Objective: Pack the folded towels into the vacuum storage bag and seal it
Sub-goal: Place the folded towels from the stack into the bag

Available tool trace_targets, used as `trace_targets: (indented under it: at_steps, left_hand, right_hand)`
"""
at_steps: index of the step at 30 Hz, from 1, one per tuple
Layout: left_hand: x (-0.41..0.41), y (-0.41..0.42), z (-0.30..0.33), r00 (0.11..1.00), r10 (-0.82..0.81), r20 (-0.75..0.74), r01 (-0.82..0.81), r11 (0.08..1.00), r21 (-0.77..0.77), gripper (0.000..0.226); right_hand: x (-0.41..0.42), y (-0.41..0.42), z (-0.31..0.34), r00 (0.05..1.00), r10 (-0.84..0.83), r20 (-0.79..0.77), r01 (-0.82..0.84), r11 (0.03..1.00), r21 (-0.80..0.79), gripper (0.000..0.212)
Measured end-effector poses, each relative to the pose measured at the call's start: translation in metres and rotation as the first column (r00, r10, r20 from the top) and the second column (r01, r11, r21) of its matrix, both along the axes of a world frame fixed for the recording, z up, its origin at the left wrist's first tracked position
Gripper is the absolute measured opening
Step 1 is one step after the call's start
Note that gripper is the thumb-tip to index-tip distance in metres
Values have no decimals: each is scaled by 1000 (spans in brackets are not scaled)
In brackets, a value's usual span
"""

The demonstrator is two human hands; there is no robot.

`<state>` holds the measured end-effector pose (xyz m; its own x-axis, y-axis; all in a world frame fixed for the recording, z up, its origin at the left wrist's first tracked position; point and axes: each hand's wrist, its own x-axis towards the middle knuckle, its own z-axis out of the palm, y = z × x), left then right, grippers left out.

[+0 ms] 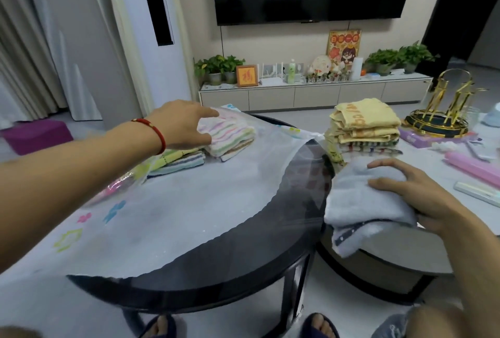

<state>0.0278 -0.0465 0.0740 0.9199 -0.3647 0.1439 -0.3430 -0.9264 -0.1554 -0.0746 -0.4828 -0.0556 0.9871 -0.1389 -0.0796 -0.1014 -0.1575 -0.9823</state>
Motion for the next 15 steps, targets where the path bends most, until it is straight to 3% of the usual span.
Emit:
trace_targets:
  at_steps: [5, 8, 11, 13, 15]
  left_hand:
    - [-3, 20, 19, 995, 97, -6, -97, 995, -2, 71]
    - [-1, 27, 29, 994, 107, 3, -107, 994, -10, 74]
    - [2, 30, 37, 994, 114, 5, -114, 994, 0, 74]
    - [4, 30, 43, 994, 112, 6, -112, 994, -3, 74]
    - [5, 29, 45, 994, 106, 17, -106, 994, -1, 74]
  right_hand:
    - [-19, 85, 49, 883, 462, 85, -469, 858, 209, 54]
    - [8, 159, 57, 801, 585, 126, -597, 768, 232, 50]
    - [53, 229, 49, 876, 451, 171, -477, 864, 162, 35]
    - [84, 257, 31, 958, 224, 179, -242, 967, 81, 29]
    - [108, 267, 6, 985, -44, 166, 53, 997, -52, 34]
